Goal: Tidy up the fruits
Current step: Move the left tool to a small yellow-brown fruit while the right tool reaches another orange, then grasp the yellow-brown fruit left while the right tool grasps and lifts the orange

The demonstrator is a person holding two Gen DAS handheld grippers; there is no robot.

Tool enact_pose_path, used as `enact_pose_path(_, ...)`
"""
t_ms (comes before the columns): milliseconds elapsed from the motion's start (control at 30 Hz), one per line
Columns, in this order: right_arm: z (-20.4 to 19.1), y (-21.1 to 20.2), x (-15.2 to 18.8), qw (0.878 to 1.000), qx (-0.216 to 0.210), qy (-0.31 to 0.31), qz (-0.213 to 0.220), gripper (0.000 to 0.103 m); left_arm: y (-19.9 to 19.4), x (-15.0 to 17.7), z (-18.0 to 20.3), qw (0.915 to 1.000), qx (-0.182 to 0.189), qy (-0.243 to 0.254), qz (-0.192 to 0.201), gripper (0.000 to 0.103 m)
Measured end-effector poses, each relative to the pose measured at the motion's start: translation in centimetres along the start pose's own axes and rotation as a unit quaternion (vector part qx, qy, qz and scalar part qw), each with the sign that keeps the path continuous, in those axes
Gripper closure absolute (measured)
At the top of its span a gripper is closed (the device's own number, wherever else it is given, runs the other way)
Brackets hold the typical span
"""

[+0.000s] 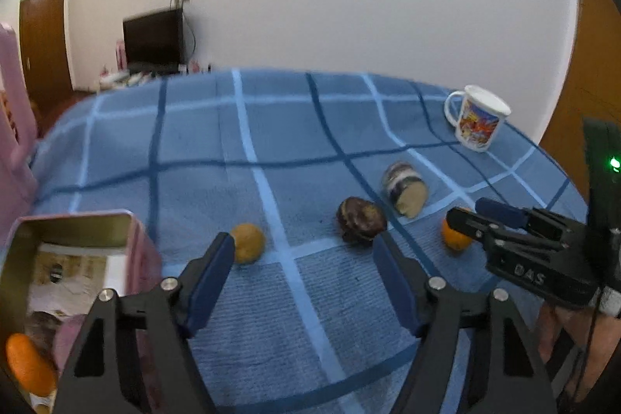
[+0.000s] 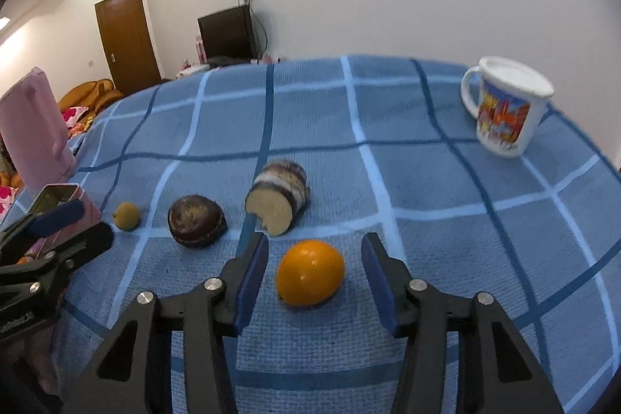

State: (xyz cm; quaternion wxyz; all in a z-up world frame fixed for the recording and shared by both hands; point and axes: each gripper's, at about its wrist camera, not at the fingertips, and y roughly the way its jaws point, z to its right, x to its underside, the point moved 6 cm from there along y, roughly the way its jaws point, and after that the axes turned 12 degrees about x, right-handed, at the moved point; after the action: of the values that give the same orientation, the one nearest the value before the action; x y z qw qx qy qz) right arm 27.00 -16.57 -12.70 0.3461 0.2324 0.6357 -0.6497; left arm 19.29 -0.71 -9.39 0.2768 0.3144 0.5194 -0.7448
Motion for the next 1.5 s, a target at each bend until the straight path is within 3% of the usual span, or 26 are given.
enact_pose_path(67,0.0,0.4,0.2,1.0,-0.005,-0.001,-0.009,0.057,1.2,0.1,-0.8,0.9998,-0.009,-0.012,-0.014,0.028)
enact_pose_path(300,-0.3,1.3,0.7,0.999,-0.015,-0.007,-0.036,0.058,3.5,0.2,-3.0,0.9972,-0.006,-0.057,-0.048,0.031)
enact_pose_path(333,-0.3,1.5,0.7,0.999,-0.016,-0.008,-0.041,0.058,3.8,0.3,-3.2,0.9963,-0.001,-0.065,-0.057,0.044)
enact_pose_path(400,-0.4,1.6,0.8,0.999,-0.016,-0.007,-0.044,0.061,3.9,0.5,-3.1,0.996,0.006,-0.064,-0.062,0.057)
enact_pose_path(467,-0.3,1.5,0.8,0.999,-0.019,-0.006,-0.044,0.061,4.0,0.7,-2.8,0.9958,0.019,-0.059,-0.067,0.078)
enact_pose_path(500,-0.3,1.5,0.8,0.999,-0.02,-0.005,-0.044,0.061,4.0,0.8,-2.7,0.9956,0.023,-0.059,-0.068,0.081)
enact_pose_path(600,-0.3,1.2,0.7,0.999,-0.021,-0.007,-0.037,0.061,3.8,1.0,-2.5,0.995,0.04,-0.061,-0.067,0.086)
enact_pose_path(867,-0.3,0.0,0.1,1.0,-0.021,-0.009,-0.005,0.062,2.9,1.1,-1.8,0.9955,0.06,-0.049,-0.054,0.089)
enact_pose_path(1100,-0.5,-0.3,0.1,1.0,-0.021,-0.014,0.003,0.062,2.7,1.1,-2.1,0.9969,0.04,-0.046,-0.05,0.087)
enact_pose_path(1133,-0.6,-0.2,0.1,1.0,-0.021,-0.015,0.001,0.061,2.6,1.0,-2.4,0.9965,0.041,-0.054,-0.049,0.079)
enact_pose_path(1233,-0.6,-0.2,0.1,1.0,-0.022,-0.016,0.002,0.062,2.4,1.1,-3.3,0.9964,0.02,-0.07,-0.043,0.033)
enact_pose_path(1400,-0.6,-0.3,0.1,1.0,-0.023,-0.016,0.003,0.062,2.8,0.7,-4.0,0.9951,0.027,-0.086,-0.039,0.033)
enact_pose_path(1500,-0.6,-0.2,0.1,1.0,-0.022,-0.018,0.003,0.062,3.6,0.1,-3.9,0.9956,0.027,-0.08,-0.041,0.041)
